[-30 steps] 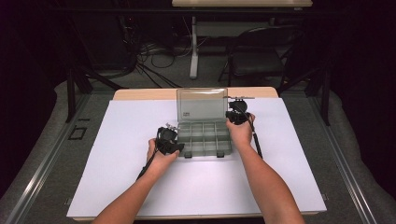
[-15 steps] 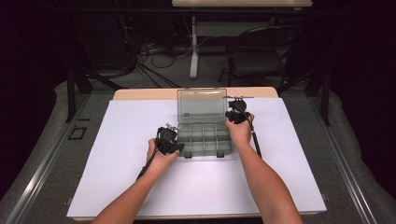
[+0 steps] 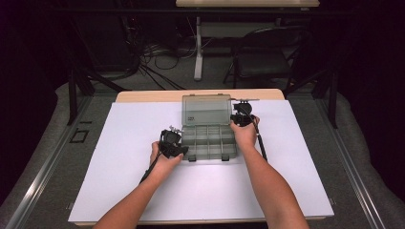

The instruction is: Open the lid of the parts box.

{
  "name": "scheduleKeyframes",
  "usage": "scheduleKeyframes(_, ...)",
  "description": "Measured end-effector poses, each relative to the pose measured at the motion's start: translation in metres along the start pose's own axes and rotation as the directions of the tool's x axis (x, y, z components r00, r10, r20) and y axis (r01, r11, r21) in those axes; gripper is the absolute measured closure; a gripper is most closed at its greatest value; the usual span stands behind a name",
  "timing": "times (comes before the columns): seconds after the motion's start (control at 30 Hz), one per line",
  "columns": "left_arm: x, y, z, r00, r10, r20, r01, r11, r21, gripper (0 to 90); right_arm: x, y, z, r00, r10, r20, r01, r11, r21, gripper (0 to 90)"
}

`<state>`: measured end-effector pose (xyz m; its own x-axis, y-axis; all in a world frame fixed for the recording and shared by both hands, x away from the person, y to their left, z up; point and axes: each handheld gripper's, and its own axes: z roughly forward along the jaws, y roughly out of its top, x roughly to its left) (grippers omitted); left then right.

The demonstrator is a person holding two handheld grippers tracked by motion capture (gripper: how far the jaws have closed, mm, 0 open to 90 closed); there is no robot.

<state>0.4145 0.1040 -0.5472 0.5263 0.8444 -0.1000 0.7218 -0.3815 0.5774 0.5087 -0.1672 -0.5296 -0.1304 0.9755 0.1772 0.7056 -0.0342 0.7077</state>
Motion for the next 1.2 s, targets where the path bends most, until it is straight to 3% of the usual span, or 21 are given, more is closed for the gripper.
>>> scheduleKeyframes(0.3, 0.002, 0.0, 0.0, 1.0, -0.001, 0.006, 0.001, 1.0, -0.003, 65.7, -0.001, -0.003, 0.006, 0.9998, 0.02, 0.001, -0.02, 0.999, 0.036, 89.3)
scheduleKeyframes(0.63, 0.001, 0.0, 0.0, 1.0, -0.001, 0.003, 0.001, 1.0, -0.001, 65.7, 0.0, -0.004, 0.006, 0.9998, 0.019, 0.008, -0.019, 1.0, 0.024, 89.1)
scheduleKeyframes(0.77, 0.003, 0.0, 0.0, 0.9996, -0.023, 0.019, 0.023, 0.9997, -0.01, 63.9, 0.0, -0.004, 0.006, 0.9999, 0.013, 0.003, -0.013, 1.0, 0.023, 87.5)
scheduleKeyframes(0.93, 0.008, 0.0, -0.004, 0.9967, -0.06, 0.054, 0.062, 0.9979, -0.021, 56.1, -0.001, -0.005, 0.002, 1.0, -0.001, -0.008, 0.001, 1.0, -0.002, 77.4)
scheduleKeyframes(0.97, 0.009, 0.0, -0.008, 0.9952, -0.069, 0.069, 0.072, 0.9966, -0.041, 53.4, -0.002, -0.005, 0.0, 0.9998, -0.014, -0.011, 0.014, 1.0, -0.016, 74.8)
scheduleKeyframes(1.1, 0.009, 0.001, -0.015, 0.9957, -0.058, 0.073, 0.063, 0.9961, -0.063, 46.2, -0.001, -0.006, -0.004, 0.9997, -0.02, -0.017, 0.02, 0.999, -0.031, 69.0)
scheduleKeyframes(1.2, 0.007, 0.001, -0.023, 0.9963, -0.042, 0.074, 0.049, 0.9947, -0.09, 42.4, 0.0, -0.006, -0.011, 0.9986, -0.046, -0.026, 0.045, 0.998, -0.039, 58.7)
